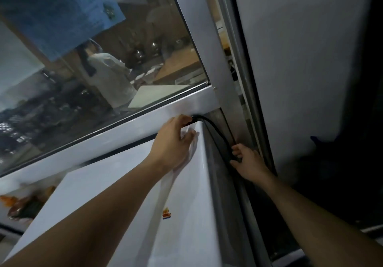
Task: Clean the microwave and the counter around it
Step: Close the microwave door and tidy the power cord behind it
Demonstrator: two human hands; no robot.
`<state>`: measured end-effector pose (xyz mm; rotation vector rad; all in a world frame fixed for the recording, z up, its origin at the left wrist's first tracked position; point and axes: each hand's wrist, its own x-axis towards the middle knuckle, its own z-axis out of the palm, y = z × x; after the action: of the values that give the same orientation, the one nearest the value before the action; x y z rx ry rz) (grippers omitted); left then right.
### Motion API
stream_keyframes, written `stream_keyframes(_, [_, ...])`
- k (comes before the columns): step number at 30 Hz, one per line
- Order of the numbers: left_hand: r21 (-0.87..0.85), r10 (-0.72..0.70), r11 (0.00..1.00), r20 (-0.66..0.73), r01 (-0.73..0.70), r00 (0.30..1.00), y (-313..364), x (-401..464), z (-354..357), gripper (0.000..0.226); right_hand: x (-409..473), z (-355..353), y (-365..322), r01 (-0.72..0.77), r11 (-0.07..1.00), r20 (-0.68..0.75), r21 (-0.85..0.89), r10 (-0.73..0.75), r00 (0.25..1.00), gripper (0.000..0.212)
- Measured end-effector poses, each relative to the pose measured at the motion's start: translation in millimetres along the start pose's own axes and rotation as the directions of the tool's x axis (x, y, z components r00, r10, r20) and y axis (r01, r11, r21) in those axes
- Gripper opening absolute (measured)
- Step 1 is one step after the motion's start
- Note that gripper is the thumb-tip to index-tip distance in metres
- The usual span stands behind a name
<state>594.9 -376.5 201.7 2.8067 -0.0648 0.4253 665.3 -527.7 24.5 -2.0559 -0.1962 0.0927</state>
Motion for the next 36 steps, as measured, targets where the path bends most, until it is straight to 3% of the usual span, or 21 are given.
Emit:
stream_keyframes(5, [0.009,0.024,1.0,-0.002,-0.024,1.0,3.7,1.6,-0.4,0.031,3.9,2.3,3.5,0.034,0.998,0.035,-0.058,-0.032,0.999,0.039])
stream_keyframes(10, [-0.006,0.028,1.0,0.022,-0.028,0.999,9.4,1.9,-1.1,0.031,-2.8,-5.2,8.1,0.042,0.997,0.02,-0.063,-0.04,0.999,0.007])
stream_keyframes(22, [-0.01,0.087,0.996,0.068,-0.086,0.994,38.2,6.1,-0.6,0.035,-16.7,-99.2,3.6,0.047,0.989,-0.128,-0.14,-0.066,0.99,0.014])
stream_keyframes(26, [0.012,0.122,0.992,0.103,-0.124,0.987,55.2,16.9,2.7,0.039,-21.4,-127.5,-16.5,0.073,0.977,-0.234,-0.202,-0.121,0.965,0.035])
stream_keyframes(36, [0.047,0.142,0.988,0.14,-0.15,0.98,89.7,41.8,9.3,0.033,-41.9,-171.7,-80.9,0.157,0.958,-0.212,-0.241,-0.21,0.954,0.003])
